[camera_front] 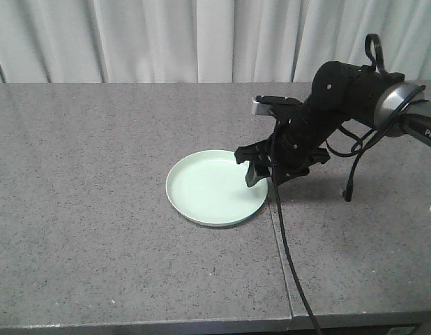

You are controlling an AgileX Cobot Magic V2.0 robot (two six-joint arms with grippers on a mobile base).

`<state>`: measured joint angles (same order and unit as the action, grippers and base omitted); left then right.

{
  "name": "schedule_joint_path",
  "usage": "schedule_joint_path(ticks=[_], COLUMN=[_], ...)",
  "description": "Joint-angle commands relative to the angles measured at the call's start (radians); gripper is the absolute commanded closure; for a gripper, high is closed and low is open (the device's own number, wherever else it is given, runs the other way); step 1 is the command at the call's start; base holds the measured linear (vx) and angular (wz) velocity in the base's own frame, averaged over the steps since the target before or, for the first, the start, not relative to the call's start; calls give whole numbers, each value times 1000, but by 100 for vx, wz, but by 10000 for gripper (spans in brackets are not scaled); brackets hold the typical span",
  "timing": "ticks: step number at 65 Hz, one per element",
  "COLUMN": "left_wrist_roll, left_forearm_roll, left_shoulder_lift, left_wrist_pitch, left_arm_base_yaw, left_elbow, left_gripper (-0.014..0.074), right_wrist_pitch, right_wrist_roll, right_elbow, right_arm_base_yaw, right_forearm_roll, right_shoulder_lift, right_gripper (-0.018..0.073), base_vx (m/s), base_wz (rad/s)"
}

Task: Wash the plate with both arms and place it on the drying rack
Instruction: 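Move the right gripper down to the rim of the pale green plate, then grip the plate rim with the right gripper and lift it toward the robot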

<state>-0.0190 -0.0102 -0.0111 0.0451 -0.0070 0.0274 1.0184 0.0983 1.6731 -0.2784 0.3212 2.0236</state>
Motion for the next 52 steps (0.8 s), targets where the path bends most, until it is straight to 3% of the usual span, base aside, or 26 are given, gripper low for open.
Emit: schedule_joint_path(ticks=[1, 36, 52], left_wrist_roll=[-8, -8, -8], left_forearm_roll=[-7, -7, -7], left_shoulder_lift=[-15, -15, -15], left_wrist_pitch=[-77, -77, -77], left_arm_base_yaw=[1, 1, 1], left_elbow=[-33, -33, -33], left_gripper=[603, 603, 603], right_wrist_pitch=[-57, -74, -77], right_wrist_roll=[11, 11, 11], right_elbow=[33, 33, 33], right_arm_base_yaw=[0, 0, 1], right_forearm_roll=[23, 27, 25], right_shoulder_lift=[-46, 6, 8], right_gripper=[170, 293, 458], base_vx=[0, 0, 0], base_wz=[0, 0, 0])
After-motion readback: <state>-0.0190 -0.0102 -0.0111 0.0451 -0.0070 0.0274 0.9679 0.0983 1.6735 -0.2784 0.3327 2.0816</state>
